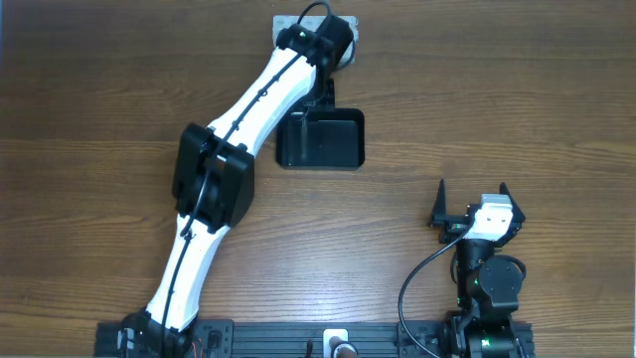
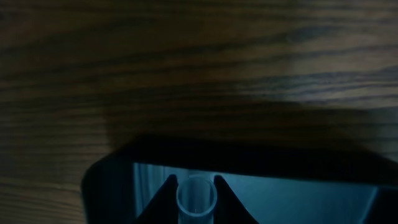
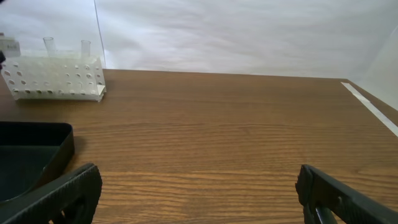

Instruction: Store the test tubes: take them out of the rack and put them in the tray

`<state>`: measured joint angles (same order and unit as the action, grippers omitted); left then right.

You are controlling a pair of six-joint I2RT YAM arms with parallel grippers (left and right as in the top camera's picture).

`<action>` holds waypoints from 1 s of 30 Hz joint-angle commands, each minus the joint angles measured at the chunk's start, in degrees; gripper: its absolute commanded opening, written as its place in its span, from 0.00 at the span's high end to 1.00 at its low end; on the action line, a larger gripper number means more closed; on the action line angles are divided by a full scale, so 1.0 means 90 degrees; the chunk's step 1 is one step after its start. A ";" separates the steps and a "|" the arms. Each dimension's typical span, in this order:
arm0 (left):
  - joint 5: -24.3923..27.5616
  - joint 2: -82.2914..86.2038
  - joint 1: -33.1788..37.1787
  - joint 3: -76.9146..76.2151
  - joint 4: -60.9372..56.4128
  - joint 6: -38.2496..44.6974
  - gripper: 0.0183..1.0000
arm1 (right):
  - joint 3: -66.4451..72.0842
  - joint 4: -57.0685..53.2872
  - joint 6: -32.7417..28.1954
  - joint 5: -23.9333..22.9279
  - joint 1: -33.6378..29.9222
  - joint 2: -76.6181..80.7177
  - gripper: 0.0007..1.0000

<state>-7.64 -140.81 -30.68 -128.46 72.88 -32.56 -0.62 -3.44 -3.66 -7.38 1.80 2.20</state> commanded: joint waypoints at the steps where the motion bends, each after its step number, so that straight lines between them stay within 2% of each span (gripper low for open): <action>1: 0.0155 -0.0209 0.0036 0.0000 0.0024 0.0090 0.93 | 0.0036 -0.0024 -0.0029 0.0027 -0.0024 -0.0022 0.01; 10: 0.0158 -0.0214 0.0029 0.0000 0.0041 0.0090 0.89 | 0.0036 -0.0024 -0.0029 0.0027 -0.0024 -0.0022 0.01; 11: 0.0155 -0.0214 0.0022 -0.0002 0.0160 0.0090 0.69 | 0.0036 -0.0024 -0.0029 0.0027 -0.0024 -0.0022 0.01; 12: 0.0158 -0.0214 0.0022 0.0000 0.0206 0.0090 0.57 | 0.0036 -0.0024 -0.0029 0.0027 -0.0027 -0.0022 0.01; 15: 0.0177 -0.0185 0.0022 -0.0002 0.0221 0.0092 0.44 | 0.0036 -0.0024 -0.0029 0.0027 -0.0024 -0.0022 0.01; 18: 0.0430 -0.0002 0.0022 -0.0002 0.0219 0.0321 0.40 | 0.0036 -0.0024 -0.0029 0.0027 -0.0027 -0.0022 0.01; 22: 0.0534 0.0804 -0.0032 -0.0002 0.0214 0.0435 0.39 | 0.0036 -0.0024 -0.0029 0.0027 -0.0027 -0.0022 0.01; 26: 0.0153 0.2161 -0.0126 0.0000 -0.0029 0.0597 0.35 | 0.0036 -0.0024 -0.0029 0.0027 -0.0024 -0.0022 0.01; 27: -0.0187 0.2693 -0.0153 0.0000 -0.0265 0.0624 0.34 | 0.0036 -0.0024 -0.0029 0.0027 -0.0027 -0.0022 0.01; 30: -0.0704 0.3810 -0.0148 0.0141 -0.1224 0.1520 0.29 | 0.0036 -0.0024 -0.0029 0.0027 -0.0027 -0.0022 0.01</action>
<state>-7.57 -118.98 -31.97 -127.48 66.81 -26.87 -0.62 -3.44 -3.66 -7.38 1.80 2.20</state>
